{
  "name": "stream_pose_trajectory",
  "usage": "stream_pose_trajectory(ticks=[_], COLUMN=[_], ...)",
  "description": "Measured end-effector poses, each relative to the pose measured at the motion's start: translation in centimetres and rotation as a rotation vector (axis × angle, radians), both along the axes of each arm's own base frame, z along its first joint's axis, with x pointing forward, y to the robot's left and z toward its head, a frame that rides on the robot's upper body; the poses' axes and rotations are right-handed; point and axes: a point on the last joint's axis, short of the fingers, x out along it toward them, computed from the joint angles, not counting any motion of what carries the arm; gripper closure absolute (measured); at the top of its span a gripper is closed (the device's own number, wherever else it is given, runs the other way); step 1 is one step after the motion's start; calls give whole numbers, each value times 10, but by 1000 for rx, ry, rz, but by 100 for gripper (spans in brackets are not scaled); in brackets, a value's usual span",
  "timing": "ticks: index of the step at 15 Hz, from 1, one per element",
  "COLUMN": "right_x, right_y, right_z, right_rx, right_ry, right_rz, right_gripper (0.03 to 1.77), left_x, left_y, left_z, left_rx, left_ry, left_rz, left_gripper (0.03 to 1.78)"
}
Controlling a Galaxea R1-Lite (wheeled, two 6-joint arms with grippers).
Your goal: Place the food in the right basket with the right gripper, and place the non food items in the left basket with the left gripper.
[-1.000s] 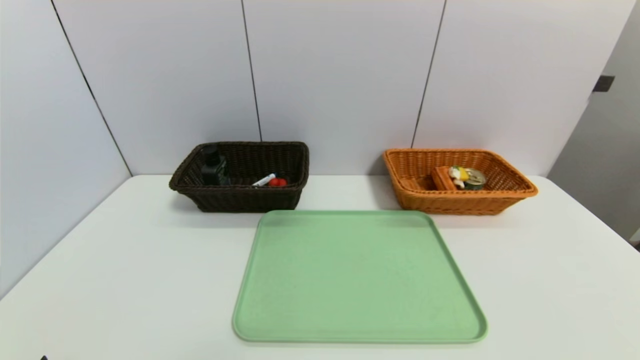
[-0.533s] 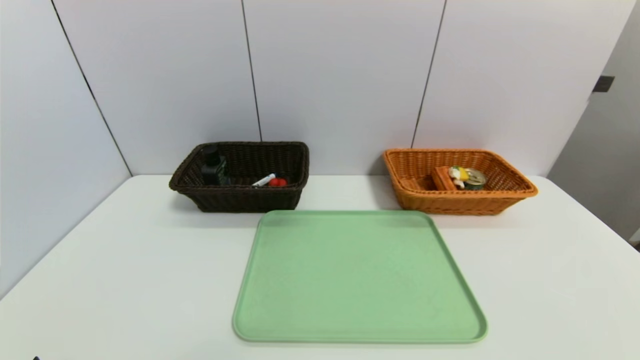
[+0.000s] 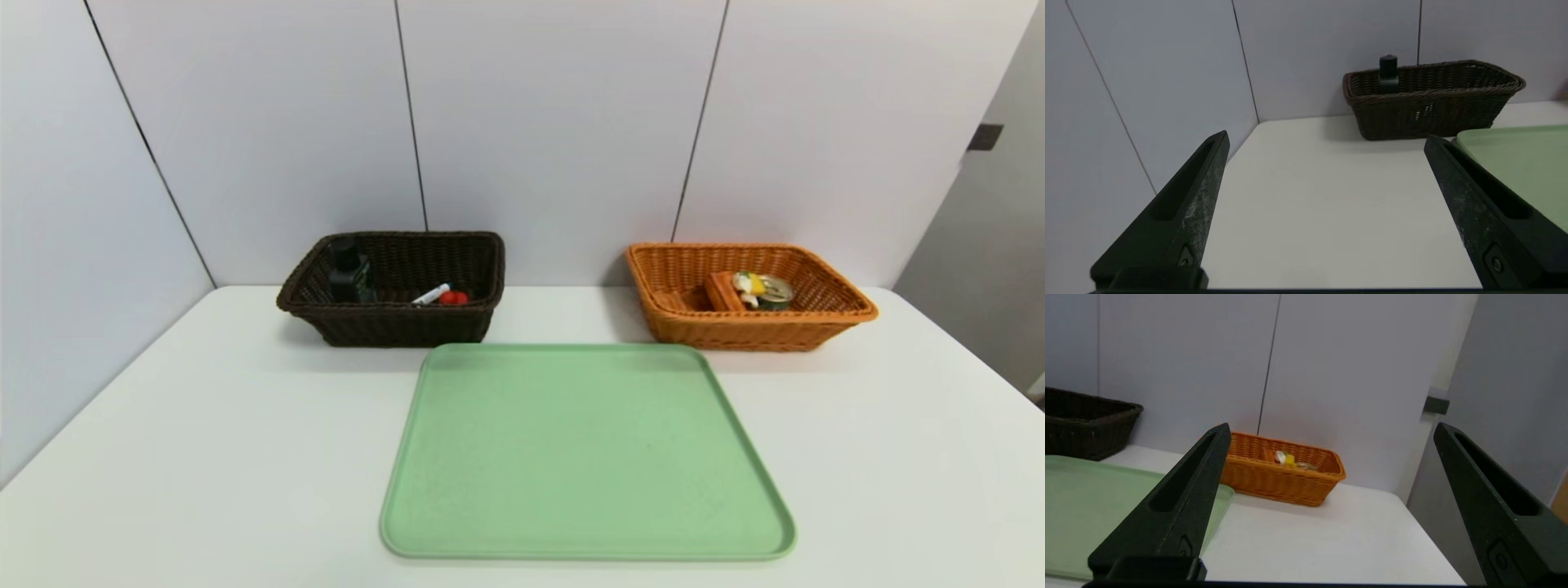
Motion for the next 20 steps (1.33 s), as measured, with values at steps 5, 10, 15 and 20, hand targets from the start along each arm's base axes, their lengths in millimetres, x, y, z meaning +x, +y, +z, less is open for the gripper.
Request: stream_pose_trajectory(ticks=[5, 10, 15, 20], right_x=[3, 16, 18, 18], right_y=[0, 0, 0, -1], right_z=[-6, -41, -60, -60], right_rx=[-4, -18, 36, 236], right_ry=[23, 311, 504, 504], right_rz=[5, 13, 27, 19], right_gripper=[9, 9, 9, 9], left_x=[0, 7, 8, 8], left_y=[0, 0, -2, -1], left_z=[-3, -26, -41, -40], left_rx=[7, -8, -104, -213], left_ry=[2, 181, 331, 315], left_rz=[-10, -23, -100, -72], left_gripper=[12, 12, 12, 12])
